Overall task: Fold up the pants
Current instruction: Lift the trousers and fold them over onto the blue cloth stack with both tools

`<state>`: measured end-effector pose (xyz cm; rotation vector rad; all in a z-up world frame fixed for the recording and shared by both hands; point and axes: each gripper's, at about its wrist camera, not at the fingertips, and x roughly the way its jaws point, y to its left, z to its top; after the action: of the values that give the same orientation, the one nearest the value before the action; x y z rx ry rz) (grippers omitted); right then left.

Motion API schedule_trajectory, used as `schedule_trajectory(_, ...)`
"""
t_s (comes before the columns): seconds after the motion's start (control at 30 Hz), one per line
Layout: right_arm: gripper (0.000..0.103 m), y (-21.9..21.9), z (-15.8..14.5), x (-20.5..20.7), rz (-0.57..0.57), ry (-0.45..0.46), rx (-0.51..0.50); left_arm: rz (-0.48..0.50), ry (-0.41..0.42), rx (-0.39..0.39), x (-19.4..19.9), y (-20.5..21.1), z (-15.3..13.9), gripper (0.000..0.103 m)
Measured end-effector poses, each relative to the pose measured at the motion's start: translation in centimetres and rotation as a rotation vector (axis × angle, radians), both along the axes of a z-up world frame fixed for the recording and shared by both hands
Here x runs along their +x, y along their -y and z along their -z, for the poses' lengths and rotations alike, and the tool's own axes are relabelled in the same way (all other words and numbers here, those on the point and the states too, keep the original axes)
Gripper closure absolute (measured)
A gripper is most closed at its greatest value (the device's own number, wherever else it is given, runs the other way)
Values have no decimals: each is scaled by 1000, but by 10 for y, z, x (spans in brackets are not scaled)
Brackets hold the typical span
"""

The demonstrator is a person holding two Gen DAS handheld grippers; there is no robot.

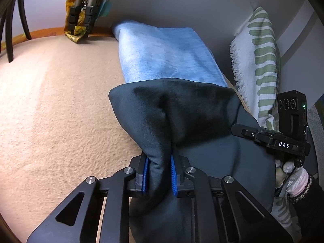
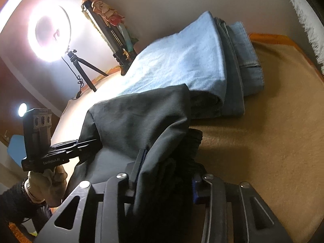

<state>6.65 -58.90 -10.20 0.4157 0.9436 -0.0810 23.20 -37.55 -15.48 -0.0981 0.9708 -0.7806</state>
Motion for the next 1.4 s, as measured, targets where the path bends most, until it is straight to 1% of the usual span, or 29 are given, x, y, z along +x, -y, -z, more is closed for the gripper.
schedule_trajectory(0.1, 69, 0, -2, -2, -9, 1, -2, 0, 1, -2, -1, 0, 0, 87)
schedule_trajectory(0.2, 61, 7, 4, -1, 9, -18, 41, -1, 13, 8, -2, 2, -1, 88)
schedule_trajectory(0.23, 60, 9, 7, 0, 16, -24, 60, -2, 12, 6, -2, 1, -1, 88)
schedule_trajectory(0.3, 55, 13, 12, 1, 19, -25, 83, -4, 11, 5, -1, 1, 0, 88)
schedule_trajectory(0.33, 55, 15, 15, 2, 22, -24, 103, -5, 12, 4, -1, 0, 0, 88)
schedule_trajectory(0.37, 56, 15, 16, 2, 30, -14, 111, -5, 15, 4, -1, 1, 0, 88)
schedule_trajectory(0.4, 59, 14, 16, 2, 33, -11, 107, -6, 15, 3, -2, 1, 0, 89)
schedule_trajectory(0.43, 61, 11, 14, 2, 30, -6, 82, -7, 15, 1, -2, 1, -1, 89)
schedule_trajectory(0.5, 69, 5, 10, -1, 32, 6, 44, -4, 21, -3, -4, 1, -2, 89)
schedule_trajectory(0.6, 75, -4, -3, -7, 51, 34, -2, 2, 40, -13, -9, 1, -8, 90)
schedule_trajectory(0.8, 80, -26, -36, -20, 48, 105, -65, 2, 121, -33, -24, -4, -34, 92)
schedule_trajectory(0.93, 80, -40, -59, -29, 26, 149, -103, -3, 145, -66, -31, -9, -50, 92)
schedule_trajectory(1.13, 81, -51, -91, -35, 42, 217, -154, -2, 181, -105, -40, -11, -74, 92)
schedule_trajectory(1.27, 80, -58, -113, -39, 45, 271, -194, 2, 241, -114, -41, -10, -98, 92)
schedule_trajectory(1.4, 81, -60, -134, -30, 49, 319, -228, -5, 317, -121, -36, -6, -130, 92)
